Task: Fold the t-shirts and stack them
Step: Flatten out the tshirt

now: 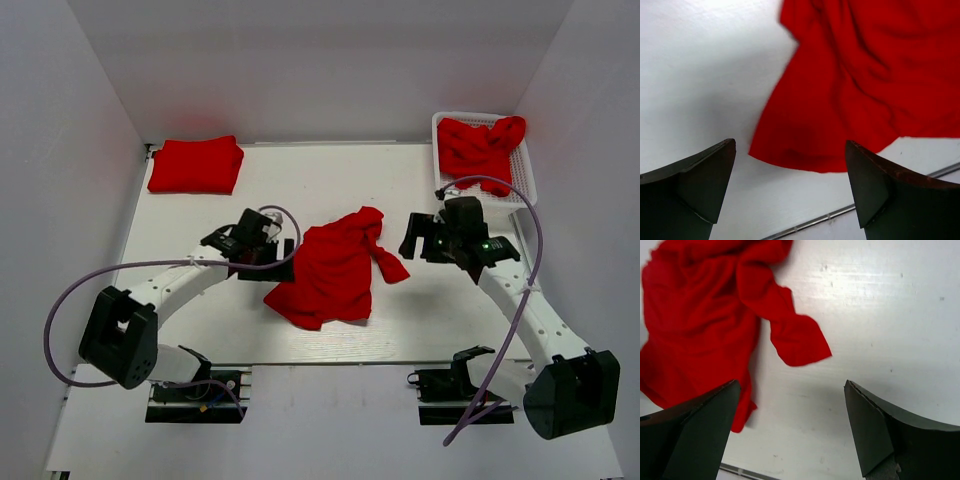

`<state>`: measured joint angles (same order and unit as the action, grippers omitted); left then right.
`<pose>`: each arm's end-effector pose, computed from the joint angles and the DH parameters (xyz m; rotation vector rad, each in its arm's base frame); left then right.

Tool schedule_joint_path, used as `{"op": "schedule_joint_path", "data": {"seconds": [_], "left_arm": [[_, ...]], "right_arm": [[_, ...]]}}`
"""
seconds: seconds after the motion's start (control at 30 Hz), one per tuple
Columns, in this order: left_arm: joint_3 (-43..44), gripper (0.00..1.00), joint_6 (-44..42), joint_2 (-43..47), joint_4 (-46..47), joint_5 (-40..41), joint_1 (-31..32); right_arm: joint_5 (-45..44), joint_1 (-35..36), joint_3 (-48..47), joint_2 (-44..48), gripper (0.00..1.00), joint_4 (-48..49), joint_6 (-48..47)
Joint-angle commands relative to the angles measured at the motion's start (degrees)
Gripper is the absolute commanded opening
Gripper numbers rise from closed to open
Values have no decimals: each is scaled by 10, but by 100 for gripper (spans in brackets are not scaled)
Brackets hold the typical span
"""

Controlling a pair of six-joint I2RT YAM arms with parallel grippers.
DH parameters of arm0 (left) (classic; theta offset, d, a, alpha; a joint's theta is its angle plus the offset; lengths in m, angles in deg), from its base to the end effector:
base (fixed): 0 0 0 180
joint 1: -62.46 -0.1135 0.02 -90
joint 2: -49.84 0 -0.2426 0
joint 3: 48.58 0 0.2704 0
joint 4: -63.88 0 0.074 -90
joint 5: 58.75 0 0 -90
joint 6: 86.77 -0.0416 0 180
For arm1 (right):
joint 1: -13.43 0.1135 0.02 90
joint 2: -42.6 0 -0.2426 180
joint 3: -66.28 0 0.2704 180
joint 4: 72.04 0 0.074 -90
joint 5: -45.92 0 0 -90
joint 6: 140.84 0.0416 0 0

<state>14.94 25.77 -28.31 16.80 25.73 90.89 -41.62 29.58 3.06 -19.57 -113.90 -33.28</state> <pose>0.2501 -0.1399 0.1810 0.1719 2.7018 -0.4114 0.2536 0.0753 0.2575 0.0057 2.3078 0.3537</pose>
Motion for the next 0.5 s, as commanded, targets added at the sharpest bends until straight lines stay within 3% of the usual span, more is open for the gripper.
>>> {"op": "schedule_joint_path", "data": {"seconds": [0.0,0.23,0.43,0.47], "left_arm": [[-16,100,21,-3,-22,25,35],[-45,100,68,-3,-35,74,58],[-59,93,73,-38,-6,85,65],[-59,89,80,-44,2,85,65]], "right_arm": [[-13,0,13,21,90,-25,-9],[4,6,35,3,90,-24,-32],[18,17,49,-23,90,-4,-57],[27,20,49,-39,90,1,-55]]}}
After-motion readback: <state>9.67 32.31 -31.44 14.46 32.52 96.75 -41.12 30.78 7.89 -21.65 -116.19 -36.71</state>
